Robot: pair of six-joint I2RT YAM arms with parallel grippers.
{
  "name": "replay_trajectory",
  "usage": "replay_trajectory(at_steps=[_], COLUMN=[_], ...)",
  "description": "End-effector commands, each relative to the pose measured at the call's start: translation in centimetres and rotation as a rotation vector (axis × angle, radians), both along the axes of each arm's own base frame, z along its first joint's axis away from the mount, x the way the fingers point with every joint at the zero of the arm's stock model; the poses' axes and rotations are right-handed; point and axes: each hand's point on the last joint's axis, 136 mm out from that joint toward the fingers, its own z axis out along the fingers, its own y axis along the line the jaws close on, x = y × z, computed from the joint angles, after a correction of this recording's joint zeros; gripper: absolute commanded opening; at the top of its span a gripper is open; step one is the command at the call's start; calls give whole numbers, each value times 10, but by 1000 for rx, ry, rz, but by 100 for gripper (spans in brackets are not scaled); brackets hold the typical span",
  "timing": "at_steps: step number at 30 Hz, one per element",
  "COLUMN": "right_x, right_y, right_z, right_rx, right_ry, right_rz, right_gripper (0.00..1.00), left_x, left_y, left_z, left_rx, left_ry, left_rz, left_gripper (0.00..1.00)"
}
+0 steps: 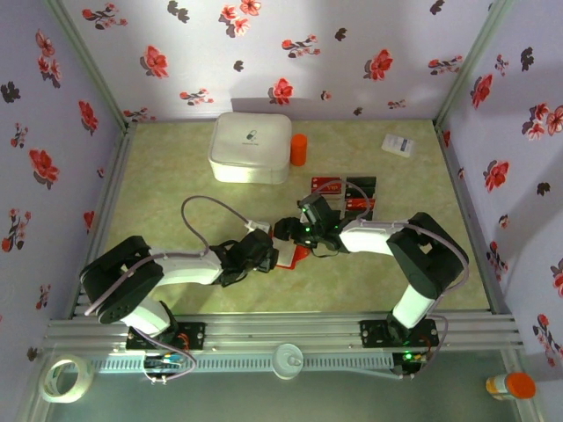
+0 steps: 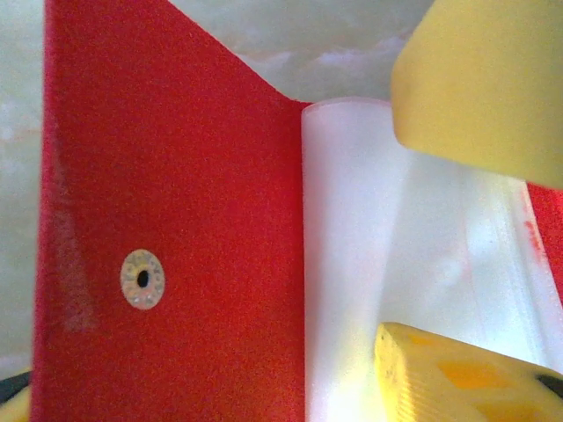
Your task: Put the credit cards into the card holder
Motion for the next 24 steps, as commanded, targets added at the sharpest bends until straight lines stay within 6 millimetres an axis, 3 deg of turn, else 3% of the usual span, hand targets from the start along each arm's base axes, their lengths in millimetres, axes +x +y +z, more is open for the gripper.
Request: replay_trajectory(at_steps=[1, 7, 15, 24], right_x=[-4, -4, -3, -2], right_y=[-4, -3, 2, 4], right_z=[-10, -10, -7, -6], right_rx=[-8, 0, 31, 51], right_ry=[32, 37, 45, 51], right_rz=[-8, -8, -7, -9], right_gripper=[65, 66, 66, 64], left_x=[-10, -10, -10, -4], left_y=[-1, 0, 3, 18], left_z=[-6, -5, -4, 23], left_rx=[-17, -25, -27, -29], left_ry=[30, 27, 20, -54], left_rz=[-18, -12, -2, 46], left_gripper=[56, 64, 65, 87])
